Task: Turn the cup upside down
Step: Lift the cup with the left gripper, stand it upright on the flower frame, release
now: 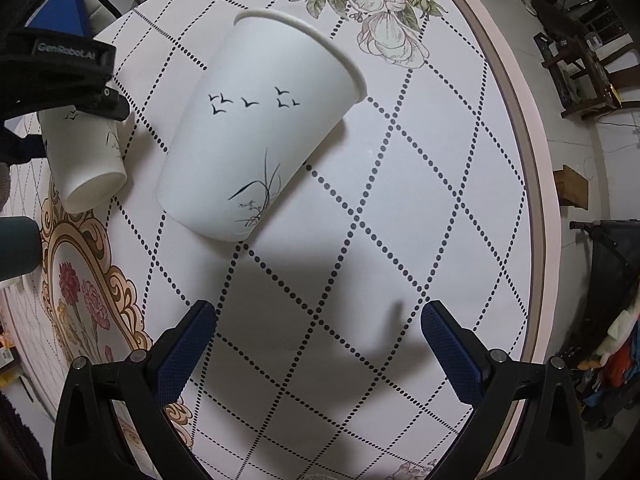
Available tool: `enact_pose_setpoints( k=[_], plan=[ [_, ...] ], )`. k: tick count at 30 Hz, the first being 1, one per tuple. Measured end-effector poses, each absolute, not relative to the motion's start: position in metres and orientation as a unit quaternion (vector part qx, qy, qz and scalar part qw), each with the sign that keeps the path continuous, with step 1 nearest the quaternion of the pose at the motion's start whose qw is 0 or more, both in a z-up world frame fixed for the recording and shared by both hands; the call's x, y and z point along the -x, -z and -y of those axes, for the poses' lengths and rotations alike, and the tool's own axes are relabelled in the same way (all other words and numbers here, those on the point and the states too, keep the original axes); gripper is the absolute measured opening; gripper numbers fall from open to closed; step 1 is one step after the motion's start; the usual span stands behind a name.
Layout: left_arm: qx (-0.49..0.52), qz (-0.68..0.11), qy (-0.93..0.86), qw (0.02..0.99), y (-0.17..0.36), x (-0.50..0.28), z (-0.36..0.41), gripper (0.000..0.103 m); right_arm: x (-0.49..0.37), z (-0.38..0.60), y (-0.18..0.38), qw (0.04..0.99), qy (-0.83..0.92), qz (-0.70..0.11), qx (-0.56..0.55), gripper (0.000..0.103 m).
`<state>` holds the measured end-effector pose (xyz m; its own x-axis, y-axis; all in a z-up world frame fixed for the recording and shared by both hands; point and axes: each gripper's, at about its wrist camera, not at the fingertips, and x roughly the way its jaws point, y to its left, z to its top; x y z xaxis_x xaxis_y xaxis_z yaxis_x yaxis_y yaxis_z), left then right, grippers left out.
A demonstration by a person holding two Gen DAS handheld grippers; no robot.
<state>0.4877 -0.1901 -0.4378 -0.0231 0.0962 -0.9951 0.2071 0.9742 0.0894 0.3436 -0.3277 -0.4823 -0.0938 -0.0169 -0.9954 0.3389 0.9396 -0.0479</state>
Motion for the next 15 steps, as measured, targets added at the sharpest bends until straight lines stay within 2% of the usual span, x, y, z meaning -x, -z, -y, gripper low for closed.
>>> enact_pose_setpoints(
  k=[8, 15],
  plan=[
    [-0.163, -0.682, 0.064, 0.710, 0.420, -0.455, 0.212, 0.069, -0.334, 0.327, 0.478, 0.661, 0.126, -0.729, -0.125, 0.103],
    [-0.191, -0.681, 0.085, 0.701, 0.419, -0.393, 0.172, 0.069, -0.300, 0.320, 0.472, 0.654, 0.106, -0.737, -0.138, 0.103]
  ],
)
